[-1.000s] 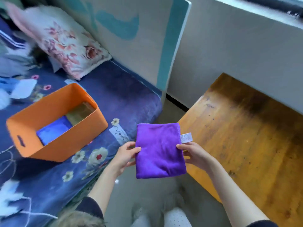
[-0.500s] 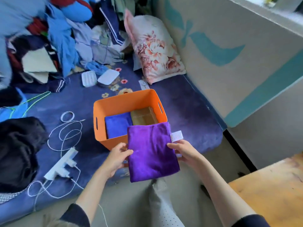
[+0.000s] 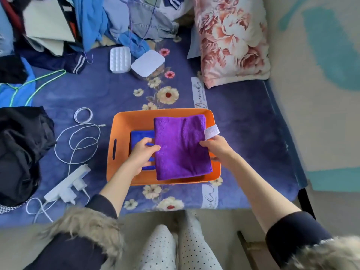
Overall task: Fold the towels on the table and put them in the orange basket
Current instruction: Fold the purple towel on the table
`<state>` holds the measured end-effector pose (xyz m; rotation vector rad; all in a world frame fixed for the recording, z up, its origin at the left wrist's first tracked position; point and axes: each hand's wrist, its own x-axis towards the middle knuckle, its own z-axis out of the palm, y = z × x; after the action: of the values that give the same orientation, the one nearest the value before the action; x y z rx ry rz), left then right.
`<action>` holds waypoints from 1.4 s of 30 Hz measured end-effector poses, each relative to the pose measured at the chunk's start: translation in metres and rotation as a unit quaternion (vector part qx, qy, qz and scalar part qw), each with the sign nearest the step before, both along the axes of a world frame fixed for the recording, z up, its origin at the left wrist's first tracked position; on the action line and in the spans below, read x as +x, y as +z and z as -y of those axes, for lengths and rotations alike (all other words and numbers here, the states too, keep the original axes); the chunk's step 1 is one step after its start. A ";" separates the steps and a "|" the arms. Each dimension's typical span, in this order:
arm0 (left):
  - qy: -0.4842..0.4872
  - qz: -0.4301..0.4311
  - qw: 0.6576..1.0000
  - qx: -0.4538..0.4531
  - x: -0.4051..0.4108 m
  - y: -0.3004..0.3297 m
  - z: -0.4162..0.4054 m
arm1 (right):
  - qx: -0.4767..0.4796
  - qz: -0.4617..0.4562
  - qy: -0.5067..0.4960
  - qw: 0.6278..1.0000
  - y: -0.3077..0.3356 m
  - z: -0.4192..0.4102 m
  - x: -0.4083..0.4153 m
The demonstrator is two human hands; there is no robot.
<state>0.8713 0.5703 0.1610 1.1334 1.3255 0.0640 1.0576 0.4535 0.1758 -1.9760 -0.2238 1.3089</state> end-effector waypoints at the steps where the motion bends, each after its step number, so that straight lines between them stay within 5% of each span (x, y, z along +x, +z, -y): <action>1: 0.010 -0.004 1.000 -0.007 0.008 -0.010 -0.006 | -0.020 0.008 0.012 1.000 -0.011 -0.010 0.006; 8: 0.001 -0.066 0.997 -0.050 0.039 -0.094 -0.027 | -0.139 0.124 0.100 0.977 -0.088 -0.049 0.014; 17: -0.040 -0.074 0.993 -0.082 0.061 -0.149 -0.035 | -0.190 0.181 0.079 0.962 -0.127 -0.058 0.010; 24: -0.091 -0.088 0.991 -0.043 0.060 -0.160 -0.038 | -0.194 0.193 0.035 0.961 -0.129 -0.061 0.003; 26: -0.140 -0.107 0.984 0.029 0.058 -0.159 -0.038 | -0.183 0.194 0.028 0.963 -0.129 -0.057 0.000; 29: -0.230 -0.135 0.936 0.230 0.053 -0.154 -0.031 | -0.151 0.230 0.029 0.961 -0.120 -0.045 -0.014; 31: -0.325 -0.123 0.872 0.344 0.051 -0.152 -0.025 | -0.135 0.301 0.084 0.940 -0.116 -0.038 -0.023; 36: -0.571 -0.161 0.692 0.411 0.059 -0.171 -0.023 | -0.176 0.372 0.398 0.820 -0.141 -0.052 -0.007; 39: -0.608 -0.192 0.666 0.387 0.061 -0.185 -0.039 | -0.227 0.362 0.477 0.769 -0.164 -0.064 0.011; 42: -0.620 -0.224 0.655 0.368 0.060 -0.199 -0.052 | -0.229 0.335 0.484 0.775 -0.183 -0.067 0.016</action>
<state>0.9316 0.6225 -0.0385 2.7097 0.6005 -0.8088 1.0732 0.5208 -0.0072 -2.8584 -1.5767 1.1862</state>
